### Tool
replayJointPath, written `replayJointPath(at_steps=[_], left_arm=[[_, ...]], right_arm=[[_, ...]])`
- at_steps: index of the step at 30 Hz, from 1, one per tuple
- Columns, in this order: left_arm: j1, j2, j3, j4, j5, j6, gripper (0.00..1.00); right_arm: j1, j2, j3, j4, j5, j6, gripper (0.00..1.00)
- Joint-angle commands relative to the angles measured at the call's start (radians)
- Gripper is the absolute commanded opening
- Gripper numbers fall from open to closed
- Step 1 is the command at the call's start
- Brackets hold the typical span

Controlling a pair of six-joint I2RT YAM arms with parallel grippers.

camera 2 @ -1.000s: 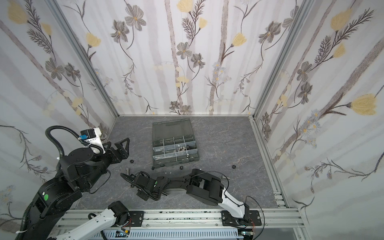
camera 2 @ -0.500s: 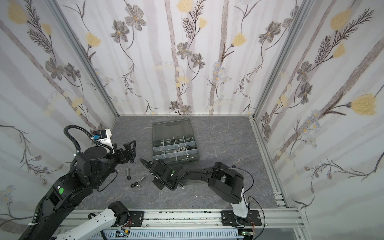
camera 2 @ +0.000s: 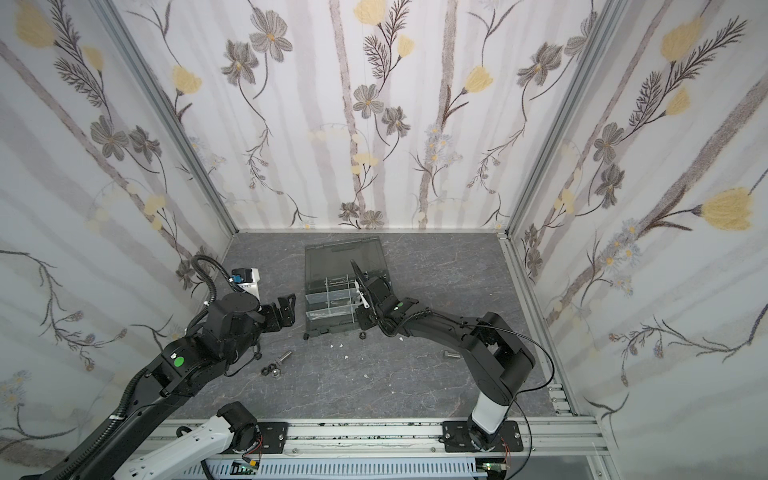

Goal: Sort the screws and nuts into containers
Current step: 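Carry the nut into the nearest compartment and open the right gripper, then grasp another silver nut with the right gripper while the left gripper rises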

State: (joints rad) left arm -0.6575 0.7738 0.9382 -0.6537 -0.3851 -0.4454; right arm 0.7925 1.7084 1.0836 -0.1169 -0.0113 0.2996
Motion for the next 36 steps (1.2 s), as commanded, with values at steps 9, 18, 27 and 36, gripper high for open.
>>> replayJointPath(at_steps=[9,18,27,36], left_arm=[[0.036,0.073,-0.044,-0.031,0.093,-0.072,0.93],[0.05,0.149,-0.143,-0.022,0.142,-0.265,0.87],[0.05,0.079,-0.253,-0.032,0.058,-0.492,1.0],[0.059,-0.01,0.066,-0.097,-0.037,-0.322,1.0]], right_arm=[[-0.09,0.067,0.016,0.038,-0.06,0.034,0.22],[-0.102,0.044,-0.018,0.085,-0.073,0.047,0.48],[-0.104,-0.095,-0.111,0.186,-0.127,0.083,0.5],[0.151,-0.069,-0.174,0.393,-0.198,0.06,0.51]])
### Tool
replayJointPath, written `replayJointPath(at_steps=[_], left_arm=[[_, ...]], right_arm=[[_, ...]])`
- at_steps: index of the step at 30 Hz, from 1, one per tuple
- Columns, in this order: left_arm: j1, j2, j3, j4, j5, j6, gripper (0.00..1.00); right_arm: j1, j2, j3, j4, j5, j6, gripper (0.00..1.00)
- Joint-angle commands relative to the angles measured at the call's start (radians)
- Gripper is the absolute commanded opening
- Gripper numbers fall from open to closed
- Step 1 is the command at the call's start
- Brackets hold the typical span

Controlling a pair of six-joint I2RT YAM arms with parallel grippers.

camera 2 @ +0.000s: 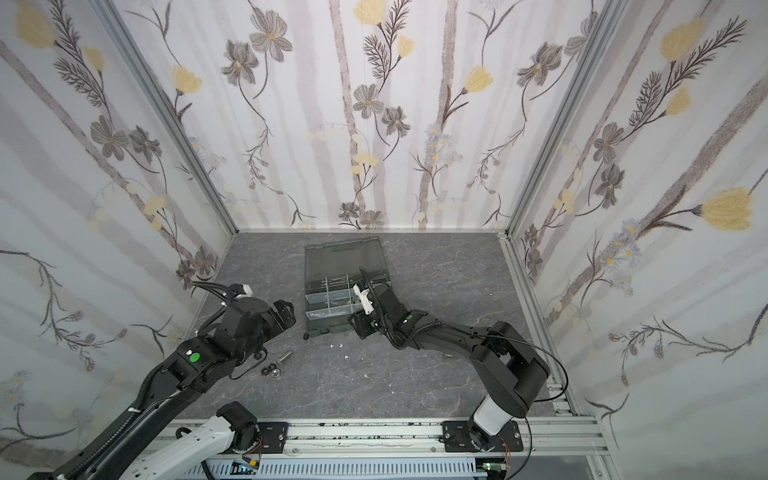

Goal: Sort the screws and nuts into containers
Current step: 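Grasp another silver nut with the right gripper while the left gripper rises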

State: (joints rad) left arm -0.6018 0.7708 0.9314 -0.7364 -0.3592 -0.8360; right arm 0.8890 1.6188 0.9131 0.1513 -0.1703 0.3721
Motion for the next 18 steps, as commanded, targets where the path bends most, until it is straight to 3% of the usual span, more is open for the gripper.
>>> replayJointPath(at_steps=[1,9,18], left_arm=[[0.003,-0.003,0.123,-0.023,-0.074,0.096,1.0],[0.002,0.062,0.395,-0.06,-0.078,0.204,1.0],[0.003,0.081,0.447,-0.05,-0.059,0.301,1.0]], right_arm=[[0.084,0.042,0.001,0.154,-0.045,-0.012,0.51],[0.293,0.29,0.169,0.197,-0.104,-0.057,0.54],[0.374,0.474,0.356,0.124,-0.079,-0.147,0.56]])
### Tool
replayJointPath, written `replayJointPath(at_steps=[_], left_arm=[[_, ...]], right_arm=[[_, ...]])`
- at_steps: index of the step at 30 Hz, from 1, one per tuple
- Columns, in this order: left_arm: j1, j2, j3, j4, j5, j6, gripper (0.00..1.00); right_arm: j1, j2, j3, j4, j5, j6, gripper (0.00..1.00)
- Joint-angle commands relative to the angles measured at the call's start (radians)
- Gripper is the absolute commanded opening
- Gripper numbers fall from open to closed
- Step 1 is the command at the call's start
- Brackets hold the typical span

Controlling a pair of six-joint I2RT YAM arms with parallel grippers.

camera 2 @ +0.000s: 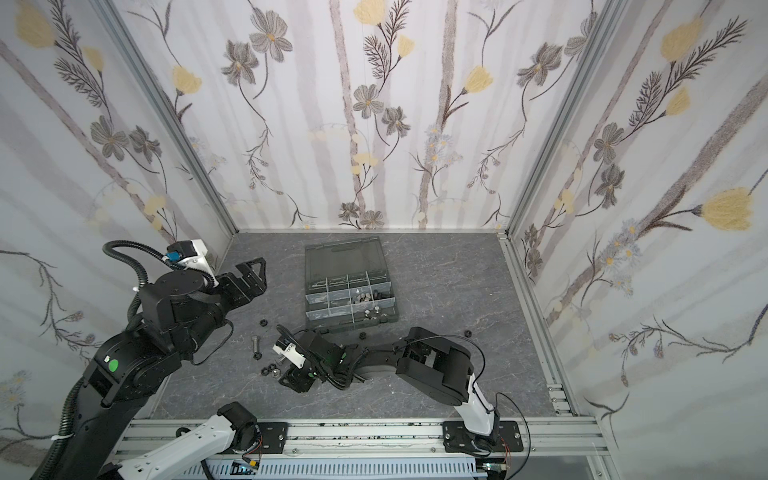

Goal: Sort the screws and nuts into containers
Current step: 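Grasp another silver nut with the right gripper while the left gripper rises, then carry the nut over the box with the right gripper while the left lowers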

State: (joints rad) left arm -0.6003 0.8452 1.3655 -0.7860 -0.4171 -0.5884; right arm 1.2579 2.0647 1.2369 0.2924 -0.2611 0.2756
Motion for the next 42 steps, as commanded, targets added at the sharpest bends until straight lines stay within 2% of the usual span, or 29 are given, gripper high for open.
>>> replayJointPath(at_steps=[1,8,20,24,28,36,42], left_arm=[[0.001,0.01,0.015,0.004,0.005,0.063,1.0],[0.0,0.022,0.021,0.015,0.023,0.109,1.0],[0.002,0.008,0.009,0.021,0.021,0.119,1.0],[0.001,0.007,0.007,0.017,0.017,0.12,1.0],[0.001,0.004,0.006,0.015,0.015,0.116,1.0],[0.001,0.002,-0.006,0.019,0.012,0.117,1.0],[0.001,-0.002,-0.009,0.017,0.007,0.119,1.0]], right_arm=[[0.007,0.043,0.05,-0.025,0.018,-0.058,0.56],[0.016,0.132,0.142,-0.081,0.041,-0.1,0.55],[0.021,0.228,0.247,-0.153,0.107,-0.147,0.52],[0.021,0.245,0.27,-0.169,0.13,-0.157,0.47],[0.024,0.247,0.276,-0.184,0.163,-0.171,0.36],[0.026,0.242,0.267,-0.192,0.232,-0.178,0.22],[0.011,0.141,0.178,-0.113,0.247,-0.137,0.18]])
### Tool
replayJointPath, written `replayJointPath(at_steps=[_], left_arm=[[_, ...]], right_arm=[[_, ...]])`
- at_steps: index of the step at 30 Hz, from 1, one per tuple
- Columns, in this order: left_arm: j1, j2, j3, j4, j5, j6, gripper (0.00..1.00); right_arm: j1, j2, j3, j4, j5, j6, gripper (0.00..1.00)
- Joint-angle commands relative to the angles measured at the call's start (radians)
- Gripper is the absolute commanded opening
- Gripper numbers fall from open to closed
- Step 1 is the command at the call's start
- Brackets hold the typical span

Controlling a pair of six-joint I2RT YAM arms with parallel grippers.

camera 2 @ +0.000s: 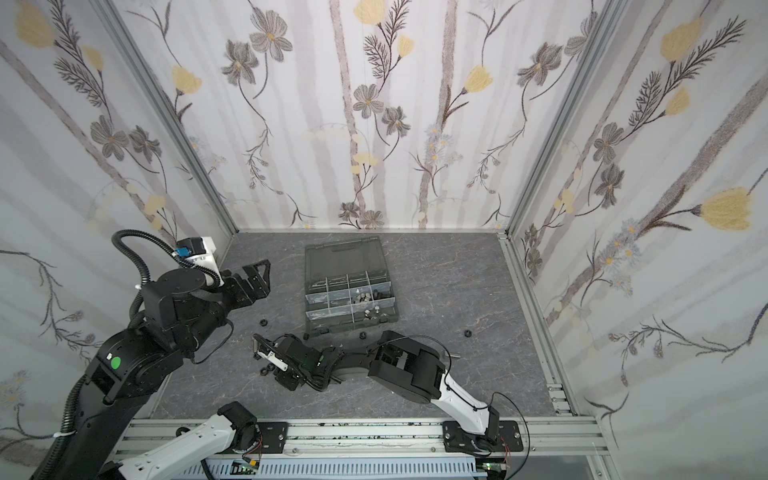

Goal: Sort the screws and nuts into containers
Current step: 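Carry the nut over the box with the right gripper while the left lowers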

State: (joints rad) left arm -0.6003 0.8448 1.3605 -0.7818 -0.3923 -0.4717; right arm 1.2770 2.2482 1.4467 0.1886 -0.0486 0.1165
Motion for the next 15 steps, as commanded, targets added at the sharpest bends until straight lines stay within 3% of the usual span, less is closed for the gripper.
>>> replayJointPath(at_steps=[1,8,15], left_arm=[[0.001,-0.001,-0.008,0.014,-0.015,0.003,1.0],[0.001,0.007,-0.06,0.057,0.015,-0.012,1.0],[0.001,0.044,-0.197,0.138,0.065,-0.032,1.0]], right_arm=[[-0.014,-0.064,-0.049,-0.001,0.031,0.028,0.17],[-0.069,-0.275,-0.2,0.042,0.0,0.08,0.17],[-0.229,-0.479,-0.378,0.048,-0.059,0.168,0.17]])
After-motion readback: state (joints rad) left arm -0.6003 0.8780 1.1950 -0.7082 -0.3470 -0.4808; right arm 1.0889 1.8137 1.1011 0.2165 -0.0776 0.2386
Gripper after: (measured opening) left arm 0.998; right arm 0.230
